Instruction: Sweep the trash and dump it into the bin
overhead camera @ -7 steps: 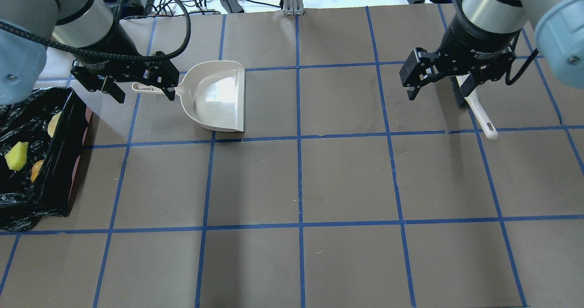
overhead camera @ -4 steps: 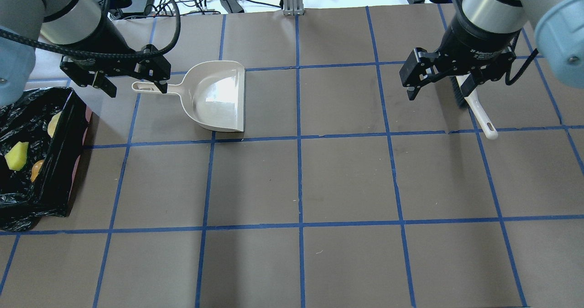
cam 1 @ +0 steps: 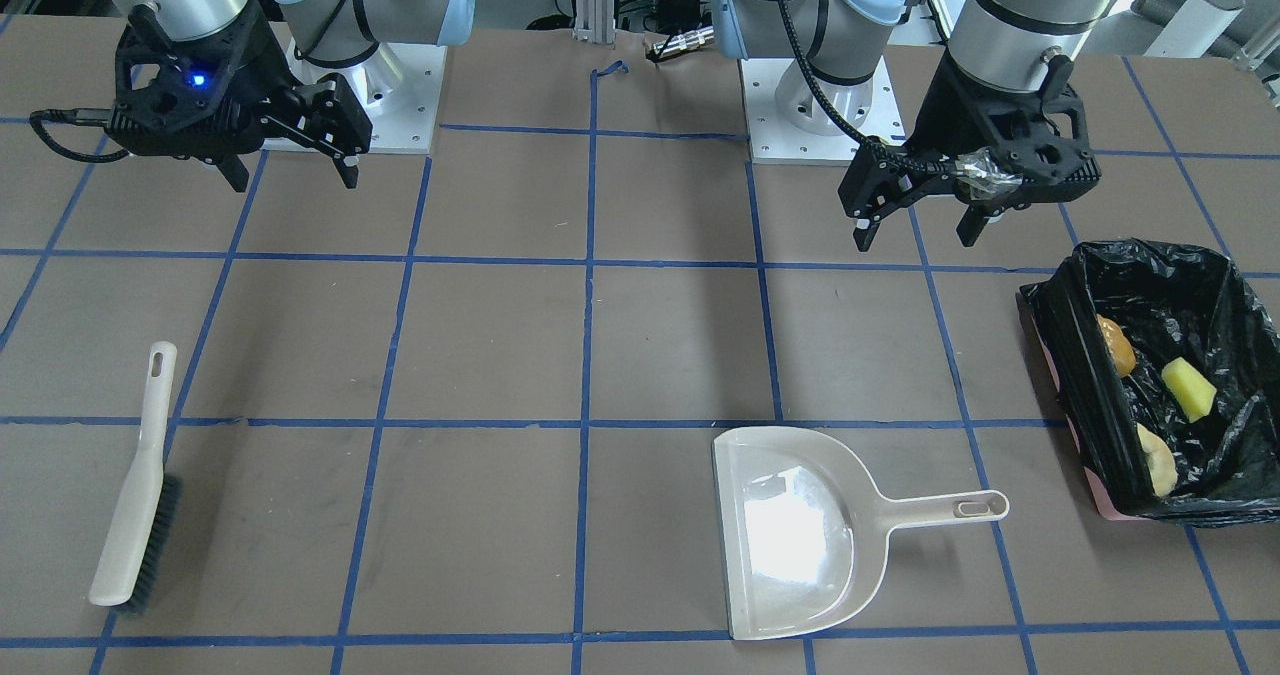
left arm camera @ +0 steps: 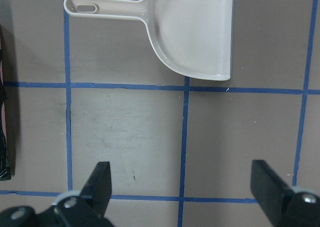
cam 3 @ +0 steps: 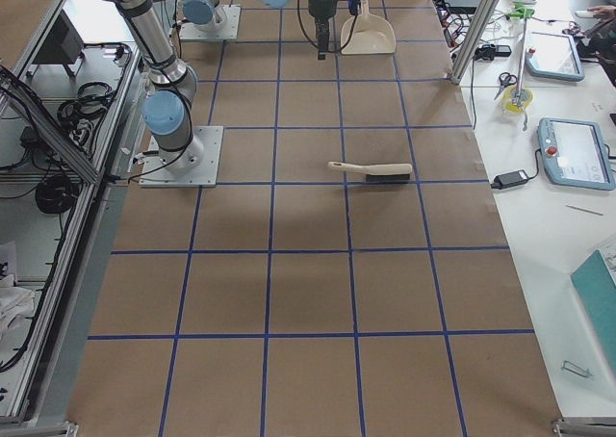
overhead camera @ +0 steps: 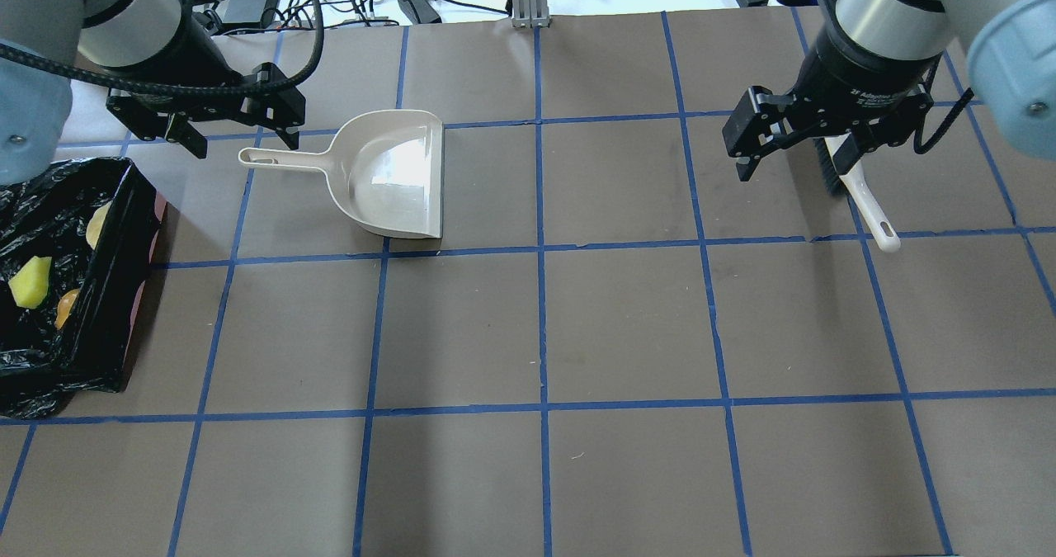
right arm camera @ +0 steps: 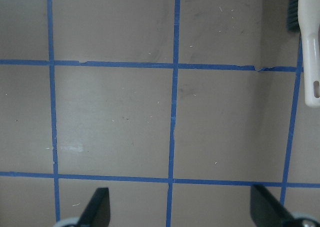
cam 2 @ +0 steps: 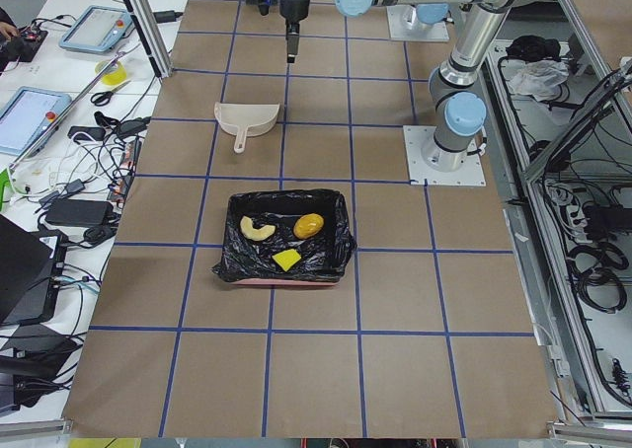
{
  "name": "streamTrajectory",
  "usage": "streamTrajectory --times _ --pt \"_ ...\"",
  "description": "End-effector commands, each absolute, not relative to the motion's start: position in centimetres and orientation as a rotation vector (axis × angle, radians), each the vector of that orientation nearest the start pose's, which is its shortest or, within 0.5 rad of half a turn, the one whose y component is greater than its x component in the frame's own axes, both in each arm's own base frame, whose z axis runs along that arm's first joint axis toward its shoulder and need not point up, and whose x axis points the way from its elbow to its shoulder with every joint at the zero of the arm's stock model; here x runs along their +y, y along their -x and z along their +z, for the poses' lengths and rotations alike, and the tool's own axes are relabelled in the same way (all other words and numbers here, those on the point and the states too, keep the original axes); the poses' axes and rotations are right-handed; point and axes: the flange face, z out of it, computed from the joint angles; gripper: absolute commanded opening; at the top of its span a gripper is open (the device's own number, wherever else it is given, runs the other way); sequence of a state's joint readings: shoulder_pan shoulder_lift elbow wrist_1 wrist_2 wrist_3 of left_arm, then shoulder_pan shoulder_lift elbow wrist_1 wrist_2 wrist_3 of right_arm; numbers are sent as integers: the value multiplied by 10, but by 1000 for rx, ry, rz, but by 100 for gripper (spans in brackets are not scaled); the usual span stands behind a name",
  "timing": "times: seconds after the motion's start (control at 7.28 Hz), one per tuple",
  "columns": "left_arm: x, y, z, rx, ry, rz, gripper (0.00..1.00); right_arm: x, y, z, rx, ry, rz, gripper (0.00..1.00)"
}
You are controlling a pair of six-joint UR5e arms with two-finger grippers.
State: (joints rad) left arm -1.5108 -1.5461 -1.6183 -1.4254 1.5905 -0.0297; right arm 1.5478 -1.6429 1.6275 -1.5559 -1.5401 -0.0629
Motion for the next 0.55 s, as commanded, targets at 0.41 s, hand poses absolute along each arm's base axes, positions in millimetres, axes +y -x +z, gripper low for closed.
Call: streamTrajectory --times 0.41 --pt "-497 103 491 3104 169 -198 100 -465 -125 493 3110 60 -4 100"
